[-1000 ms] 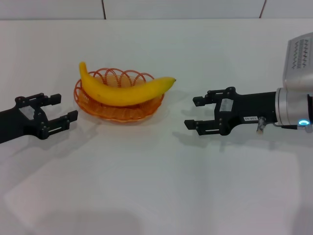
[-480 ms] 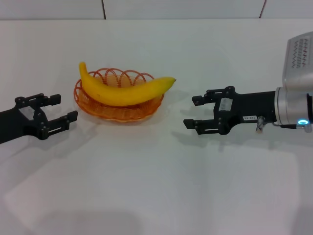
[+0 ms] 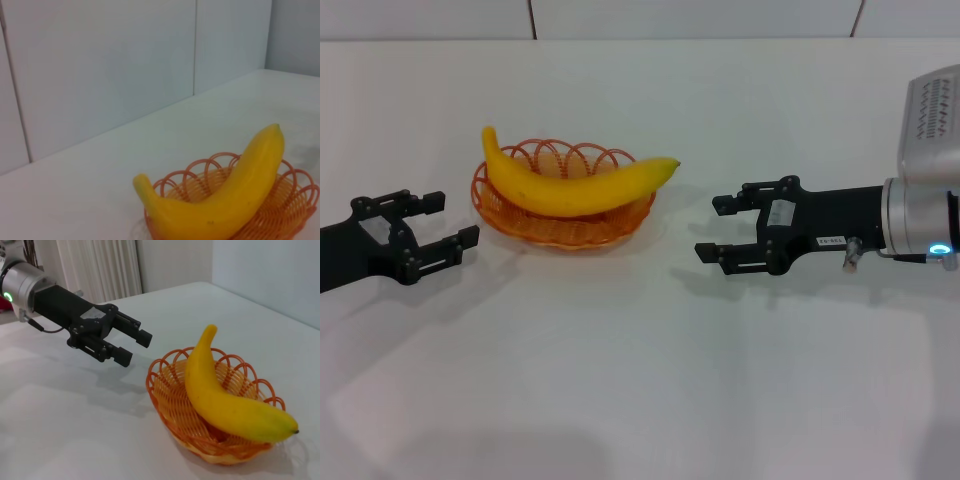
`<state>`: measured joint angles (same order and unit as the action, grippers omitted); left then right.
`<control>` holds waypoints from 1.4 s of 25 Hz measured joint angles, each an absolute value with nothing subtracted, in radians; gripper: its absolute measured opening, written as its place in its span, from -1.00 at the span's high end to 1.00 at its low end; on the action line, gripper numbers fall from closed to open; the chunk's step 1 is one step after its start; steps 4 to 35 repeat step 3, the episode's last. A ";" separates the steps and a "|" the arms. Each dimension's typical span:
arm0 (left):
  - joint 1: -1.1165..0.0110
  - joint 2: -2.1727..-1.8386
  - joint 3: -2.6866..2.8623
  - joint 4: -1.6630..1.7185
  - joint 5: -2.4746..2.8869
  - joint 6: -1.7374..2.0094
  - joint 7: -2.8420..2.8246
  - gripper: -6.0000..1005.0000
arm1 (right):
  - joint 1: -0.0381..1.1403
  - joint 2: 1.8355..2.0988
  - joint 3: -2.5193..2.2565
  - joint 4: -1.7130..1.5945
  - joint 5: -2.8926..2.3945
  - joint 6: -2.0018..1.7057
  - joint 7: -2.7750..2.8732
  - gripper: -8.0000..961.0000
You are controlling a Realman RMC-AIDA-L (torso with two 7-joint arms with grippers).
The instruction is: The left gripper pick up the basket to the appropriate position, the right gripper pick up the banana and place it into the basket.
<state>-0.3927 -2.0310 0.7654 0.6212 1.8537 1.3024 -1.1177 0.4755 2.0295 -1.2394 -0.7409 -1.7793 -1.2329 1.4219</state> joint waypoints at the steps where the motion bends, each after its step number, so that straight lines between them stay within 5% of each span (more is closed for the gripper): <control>1: -0.393 -2.031 0.765 0.621 1.853 1.302 -1.116 -0.33 | 0.476 2.030 -1.239 -0.741 -1.779 -1.233 1.422 -0.47; 35: -0.392 -2.031 0.765 0.620 1.852 1.302 -1.113 -0.33 | 0.476 2.029 -1.239 -0.741 -1.779 -1.233 1.422 -0.47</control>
